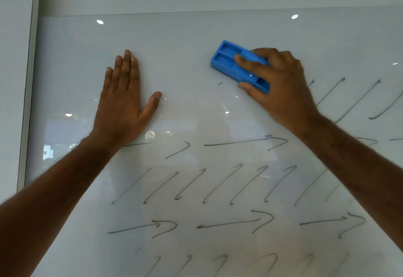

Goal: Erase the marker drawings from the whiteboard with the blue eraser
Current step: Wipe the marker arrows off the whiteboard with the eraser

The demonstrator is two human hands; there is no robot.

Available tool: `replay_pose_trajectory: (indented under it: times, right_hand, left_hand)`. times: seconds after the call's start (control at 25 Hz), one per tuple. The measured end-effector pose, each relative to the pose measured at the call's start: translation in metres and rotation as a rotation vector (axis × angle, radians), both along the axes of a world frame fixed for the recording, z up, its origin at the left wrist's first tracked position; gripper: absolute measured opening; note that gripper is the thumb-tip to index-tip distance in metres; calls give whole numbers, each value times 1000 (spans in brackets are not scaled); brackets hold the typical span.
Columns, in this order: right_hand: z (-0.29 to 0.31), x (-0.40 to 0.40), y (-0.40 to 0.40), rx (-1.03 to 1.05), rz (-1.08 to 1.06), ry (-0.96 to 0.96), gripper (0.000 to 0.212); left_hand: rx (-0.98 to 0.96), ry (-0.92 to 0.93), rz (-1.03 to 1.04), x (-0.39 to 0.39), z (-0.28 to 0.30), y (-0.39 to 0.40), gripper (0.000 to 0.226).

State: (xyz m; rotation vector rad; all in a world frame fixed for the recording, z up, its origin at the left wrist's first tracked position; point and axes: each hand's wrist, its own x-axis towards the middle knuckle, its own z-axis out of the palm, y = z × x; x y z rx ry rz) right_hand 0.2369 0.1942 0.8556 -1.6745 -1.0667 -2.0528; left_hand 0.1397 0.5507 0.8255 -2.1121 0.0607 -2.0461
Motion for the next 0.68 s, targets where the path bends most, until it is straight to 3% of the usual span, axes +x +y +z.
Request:
replay_pose_trajectory:
  times: [0.28,0.48,0.68]
  right_hand:
    - [-59,2,-16,-286,-80,-131,48]
    - [-10,13,-58,-162,-60,-70,51]
    - [7,4,-10,-74,28,-47,50]
  left_hand:
    - [-23,28,3,-1,-2,-2,90]
    - [-30,17,3,-1,-2,-2,90]
    - [-39,35,3,-2,-3,-4,90]
